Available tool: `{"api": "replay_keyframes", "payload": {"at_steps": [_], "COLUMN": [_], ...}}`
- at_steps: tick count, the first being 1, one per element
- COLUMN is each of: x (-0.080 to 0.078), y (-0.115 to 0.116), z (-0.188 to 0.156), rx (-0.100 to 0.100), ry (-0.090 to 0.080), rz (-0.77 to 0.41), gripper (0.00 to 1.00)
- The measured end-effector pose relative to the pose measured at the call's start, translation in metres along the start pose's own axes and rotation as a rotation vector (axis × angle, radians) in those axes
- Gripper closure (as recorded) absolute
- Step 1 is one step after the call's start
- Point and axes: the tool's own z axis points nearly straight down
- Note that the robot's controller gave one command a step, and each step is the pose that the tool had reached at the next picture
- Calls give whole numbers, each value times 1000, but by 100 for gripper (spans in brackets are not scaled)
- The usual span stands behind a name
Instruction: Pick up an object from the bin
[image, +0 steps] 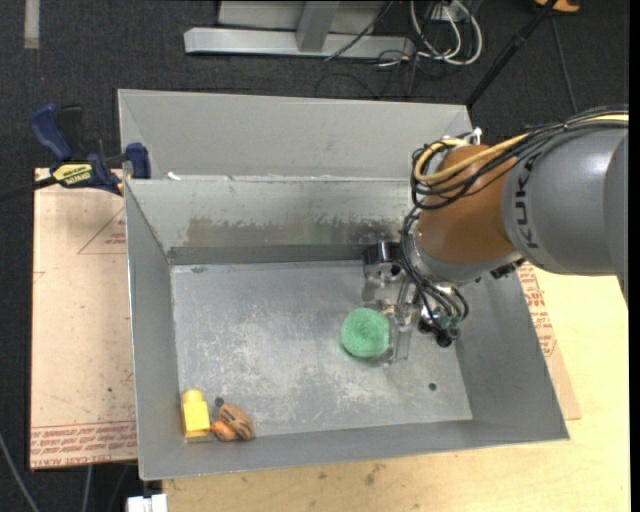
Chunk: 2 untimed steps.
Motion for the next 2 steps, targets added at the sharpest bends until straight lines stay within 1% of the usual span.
{"api": "replay_keyframes", "payload": {"at_steps": [1, 2], "x": [-55, -55], "y": [-56, -56], "z": [16, 16], "rx": [1, 0], "ry": [2, 2], "rz": [72, 72], "gripper": [100, 100]}}
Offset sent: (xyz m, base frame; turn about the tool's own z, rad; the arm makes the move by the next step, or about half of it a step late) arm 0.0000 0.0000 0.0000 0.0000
